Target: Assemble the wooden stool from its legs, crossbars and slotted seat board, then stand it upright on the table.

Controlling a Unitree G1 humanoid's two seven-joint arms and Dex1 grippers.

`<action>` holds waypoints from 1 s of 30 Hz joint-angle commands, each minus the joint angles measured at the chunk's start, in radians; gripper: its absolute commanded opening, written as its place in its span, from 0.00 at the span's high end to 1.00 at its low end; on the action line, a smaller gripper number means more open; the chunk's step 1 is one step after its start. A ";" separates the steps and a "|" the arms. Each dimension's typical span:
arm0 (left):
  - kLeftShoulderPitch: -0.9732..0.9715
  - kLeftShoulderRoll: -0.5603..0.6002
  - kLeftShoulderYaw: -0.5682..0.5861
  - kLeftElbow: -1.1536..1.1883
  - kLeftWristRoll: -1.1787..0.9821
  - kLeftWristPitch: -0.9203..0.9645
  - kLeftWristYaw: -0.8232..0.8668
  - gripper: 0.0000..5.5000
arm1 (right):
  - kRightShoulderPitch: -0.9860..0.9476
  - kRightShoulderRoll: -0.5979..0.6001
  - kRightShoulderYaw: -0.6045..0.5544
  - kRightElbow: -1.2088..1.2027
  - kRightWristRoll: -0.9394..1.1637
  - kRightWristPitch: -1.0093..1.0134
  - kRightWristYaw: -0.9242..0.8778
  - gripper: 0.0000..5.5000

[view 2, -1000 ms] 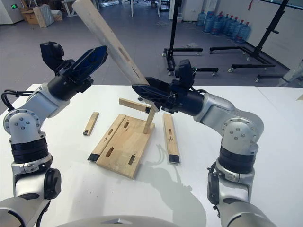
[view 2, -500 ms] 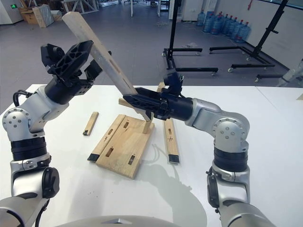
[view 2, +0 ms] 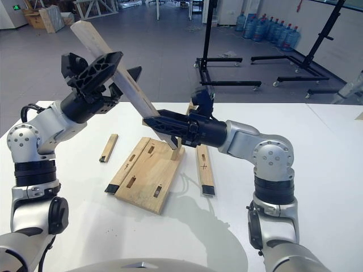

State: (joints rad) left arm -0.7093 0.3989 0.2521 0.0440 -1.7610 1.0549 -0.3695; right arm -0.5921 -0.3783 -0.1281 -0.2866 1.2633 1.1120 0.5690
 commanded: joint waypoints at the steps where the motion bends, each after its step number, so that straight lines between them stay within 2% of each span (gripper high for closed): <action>1: -0.028 0.006 0.009 0.013 -0.003 -0.005 0.013 0.26 | -0.018 -0.004 0.002 -0.001 0.020 0.000 -0.012 0.63; 3: -0.028 0.005 0.006 0.014 0.004 -0.005 0.014 0.26 | -0.017 -0.004 0.003 0.000 0.021 -0.003 -0.015 0.63; 5: -0.029 0.001 0.005 0.017 0.004 -0.005 0.019 0.31 | -0.018 -0.003 0.004 0.001 0.021 -0.005 -0.016 0.63; 14: -0.023 -0.004 -0.003 0.010 0.025 -0.004 0.017 0.56 | -0.019 0.001 0.005 0.008 0.024 -0.012 -0.022 0.63; 22: -0.015 0.003 0.003 0.006 0.058 -0.010 0.006 0.57 | -0.013 0.009 0.011 0.003 -0.007 -0.047 -0.010 0.63; 23: -0.015 0.004 0.003 0.004 0.069 -0.013 0.002 0.57 | -0.012 0.007 0.015 0.003 -0.018 -0.054 -0.005 0.57; 30: 0.000 0.002 0.007 0.010 0.145 -0.020 -0.038 0.63 | 0.037 -0.031 0.013 -0.025 -0.016 -0.055 0.025 0.34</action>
State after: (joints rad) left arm -0.7165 0.3982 0.2551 0.0513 -1.6427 1.0390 -0.3911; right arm -0.5791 -0.3818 -0.1074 -0.2894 1.2377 1.0531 0.5812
